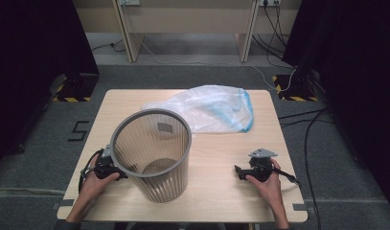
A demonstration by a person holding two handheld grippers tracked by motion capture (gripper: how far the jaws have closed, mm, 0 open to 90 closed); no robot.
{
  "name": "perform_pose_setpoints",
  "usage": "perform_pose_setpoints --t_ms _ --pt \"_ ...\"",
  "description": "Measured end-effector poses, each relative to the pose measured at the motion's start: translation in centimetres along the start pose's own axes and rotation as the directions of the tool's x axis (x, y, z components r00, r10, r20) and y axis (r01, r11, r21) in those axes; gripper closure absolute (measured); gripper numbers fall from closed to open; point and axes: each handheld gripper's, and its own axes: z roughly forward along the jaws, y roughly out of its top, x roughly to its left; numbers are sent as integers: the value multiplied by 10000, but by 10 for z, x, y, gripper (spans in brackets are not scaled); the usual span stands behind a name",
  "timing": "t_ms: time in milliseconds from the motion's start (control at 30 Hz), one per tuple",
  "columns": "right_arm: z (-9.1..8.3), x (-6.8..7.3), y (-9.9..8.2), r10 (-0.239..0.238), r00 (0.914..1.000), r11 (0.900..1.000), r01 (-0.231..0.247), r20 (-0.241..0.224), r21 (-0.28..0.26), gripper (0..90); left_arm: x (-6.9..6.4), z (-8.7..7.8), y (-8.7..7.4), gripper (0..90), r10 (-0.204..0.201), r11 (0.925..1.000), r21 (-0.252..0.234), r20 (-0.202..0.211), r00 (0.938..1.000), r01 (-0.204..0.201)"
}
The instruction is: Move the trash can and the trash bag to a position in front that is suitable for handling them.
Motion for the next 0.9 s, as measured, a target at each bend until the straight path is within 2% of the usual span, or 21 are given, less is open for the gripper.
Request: perform_pose_setpoints --t_ms 67,133,200,267,400,467,567,667,733,800,900 --pt "0 0 0 55 10000 10000 -55 22 0 131 0 0 0 12 -2 10000 -7 12 10000 2" --pt "0 -1 1 46 10000 9999 -46 -26 -137 201 0 0 0 12 0 10000 0 1 10000 0" --pt "0 -2 3 41 10000 9991 -43 -50 -412 187 0 0 0 12 -2 10000 -4 11 10000 2" --pt "0 -4 5 200 9998 9978 -194 93 -632 185 0 0 0 13 3 10000 22 0 10000 -3" --pt "-1 -6 17 498 9987 9948 -489 84 -896 186 0 0 0 12 -2 10000 -5 12 10000 2" --pt "1 -8 26 462 9986 9938 -435 241 -1025 185 0 0 0 12 1 10000 19 10 10000 -1" --pt "5 -10 42 351 9994 9931 -342 60 -1119 217 0 0 0 12 3 10000 21 10 10000 -3" --pt "14 -10 60 294 9996 9934 -293 -7 -1109 201 0 0 0 12 1 10000 20 11 10000 -1" --pt "22 -11 72 251 9995 9937 -226 213 -1101 182 0 0 0 12 1 10000 20 9 10000 -1" --pt "32 -13 83 212 9995 9949 -187 247 -988 183 0 0 0 12 6 10000 25 0 10000 -6" --pt "47 -18 97 459 9970 9943 -395 630 -993 218 0 0 0 12 -6 10000 -6 13 10000 6"
